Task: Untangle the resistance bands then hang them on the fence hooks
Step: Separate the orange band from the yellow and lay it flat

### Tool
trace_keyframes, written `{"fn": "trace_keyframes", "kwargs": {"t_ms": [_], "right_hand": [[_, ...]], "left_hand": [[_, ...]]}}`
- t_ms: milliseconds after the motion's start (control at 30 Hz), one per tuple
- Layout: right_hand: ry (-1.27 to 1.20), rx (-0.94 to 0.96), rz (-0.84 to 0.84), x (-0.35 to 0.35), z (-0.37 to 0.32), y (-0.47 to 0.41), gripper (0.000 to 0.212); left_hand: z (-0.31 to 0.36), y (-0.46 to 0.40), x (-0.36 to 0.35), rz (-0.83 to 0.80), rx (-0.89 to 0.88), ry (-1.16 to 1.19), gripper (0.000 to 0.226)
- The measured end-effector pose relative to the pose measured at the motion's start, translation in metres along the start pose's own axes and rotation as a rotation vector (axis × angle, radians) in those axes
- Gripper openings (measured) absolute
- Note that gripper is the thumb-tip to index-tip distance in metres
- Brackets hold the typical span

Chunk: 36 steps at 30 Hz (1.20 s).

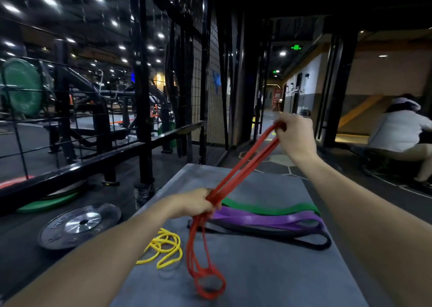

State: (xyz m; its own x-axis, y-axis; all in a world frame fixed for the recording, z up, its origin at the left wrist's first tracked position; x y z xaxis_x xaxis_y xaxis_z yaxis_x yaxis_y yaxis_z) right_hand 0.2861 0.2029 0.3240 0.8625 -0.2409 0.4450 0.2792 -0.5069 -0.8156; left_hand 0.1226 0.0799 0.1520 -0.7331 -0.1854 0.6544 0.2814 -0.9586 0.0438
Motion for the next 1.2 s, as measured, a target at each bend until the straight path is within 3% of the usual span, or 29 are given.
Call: {"fn": "trace_keyframes", "kwargs": {"t_ms": [233,367,533,667,733,867,1033,1200], "right_hand": [[0.038,-0.296,-0.003,-0.008,0.097,0.055,0.024],[0.009,-0.435,-0.019,-0.015,0.140,0.086,0.020],[-0.014,-0.542,-0.104,-0.041,0.178,0.134,0.019],[-0.059,-0.577,-0.143,-0.080,0.196,0.158,0.014],[-0.077,-0.605,-0.129,-0.095,0.205,0.168,0.014],[-0.017,-0.687,-0.101,-0.102,0.249,0.200,0.016],[0.079,-0.771,-0.070,-0.088,0.306,0.241,0.023],[0.140,-0.835,-0.049,-0.077,0.337,0.256,0.025]], "left_hand": [[-0.033,-0.023,-0.001,0.090,0.034,0.046,0.022],[-0.056,-0.033,-0.002,0.085,0.029,-0.013,0.032],[-0.061,-0.046,0.022,0.050,-0.043,-0.466,0.039],[-0.064,-0.065,0.062,0.091,-0.027,-0.711,0.068],[-0.066,-0.079,0.060,0.068,0.001,-0.811,0.064],[-0.095,-0.119,-0.007,-0.023,-0.013,-0.811,0.033],[-0.122,-0.155,-0.101,-0.007,-0.121,-0.853,0.044],[-0.133,-0.170,-0.145,0.074,-0.168,-0.687,0.045]]}}
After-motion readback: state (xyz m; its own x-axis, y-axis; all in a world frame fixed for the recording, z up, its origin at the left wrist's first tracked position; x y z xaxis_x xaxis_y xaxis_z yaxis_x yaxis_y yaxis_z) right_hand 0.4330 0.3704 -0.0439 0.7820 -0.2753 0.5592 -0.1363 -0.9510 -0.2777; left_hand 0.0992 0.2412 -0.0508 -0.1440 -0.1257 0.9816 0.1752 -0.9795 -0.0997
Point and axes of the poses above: each hand's wrist, its own y-axis away from the middle knuckle, its own x-axis out of the back of the hand, z = x × y, the point moved 7 cm from there along -y, towards the middle knuckle, and after that the axes turned 1 degree about z, right-handed, at the moved point
